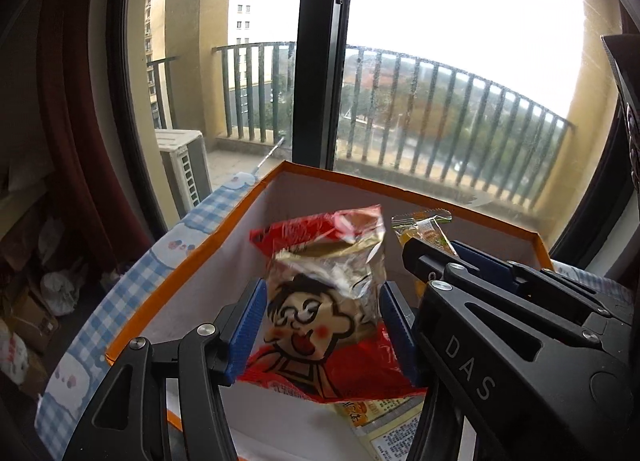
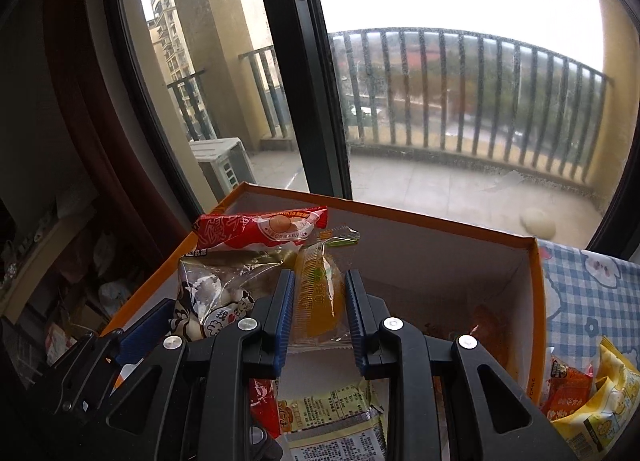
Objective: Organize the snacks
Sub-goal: 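Carry both packets into the orange box and open both tools, then lift both open tools out of the orange box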
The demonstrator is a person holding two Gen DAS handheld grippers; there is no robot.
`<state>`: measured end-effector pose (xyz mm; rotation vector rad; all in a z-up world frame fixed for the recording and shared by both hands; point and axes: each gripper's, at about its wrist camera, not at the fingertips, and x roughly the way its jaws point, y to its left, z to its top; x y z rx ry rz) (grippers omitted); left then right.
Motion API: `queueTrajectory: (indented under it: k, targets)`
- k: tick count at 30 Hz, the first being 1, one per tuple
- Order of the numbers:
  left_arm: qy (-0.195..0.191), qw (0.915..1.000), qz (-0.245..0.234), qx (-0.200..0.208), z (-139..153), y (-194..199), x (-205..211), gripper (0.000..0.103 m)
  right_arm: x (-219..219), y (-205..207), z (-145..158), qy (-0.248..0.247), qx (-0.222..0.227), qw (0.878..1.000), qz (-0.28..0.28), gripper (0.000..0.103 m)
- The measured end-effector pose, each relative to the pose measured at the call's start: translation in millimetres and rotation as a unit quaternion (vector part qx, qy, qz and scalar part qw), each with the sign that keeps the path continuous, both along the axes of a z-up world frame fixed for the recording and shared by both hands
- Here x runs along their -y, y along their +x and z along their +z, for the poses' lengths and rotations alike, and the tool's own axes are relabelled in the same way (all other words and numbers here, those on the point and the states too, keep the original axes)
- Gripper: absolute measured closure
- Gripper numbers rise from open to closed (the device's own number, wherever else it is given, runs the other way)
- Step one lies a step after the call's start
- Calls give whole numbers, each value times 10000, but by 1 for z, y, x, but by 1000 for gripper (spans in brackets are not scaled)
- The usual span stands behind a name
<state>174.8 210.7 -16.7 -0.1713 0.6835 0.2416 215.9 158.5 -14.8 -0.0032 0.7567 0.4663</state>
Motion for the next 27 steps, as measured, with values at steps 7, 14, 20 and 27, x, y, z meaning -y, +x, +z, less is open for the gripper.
queueTrajectory:
  k: [7,14,20,27]
  targets:
    - [-126,9998,175,-12,1,-6,-10,24,-14,4,-2,-105,-106,9995,282,75]
    - [-189,9994,280,-109,-1,-2,-14,21,-21,8,-3,-199,-199,9987,424,74]
    - [-313,9990,256,-195,-4,1,-18,19,-22,10,-3,-410,-205,9984,320,57]
    - [-226,9994,135,-211,3,-5,-7,17,-12,4,1,-297,-293,9990,172,19]
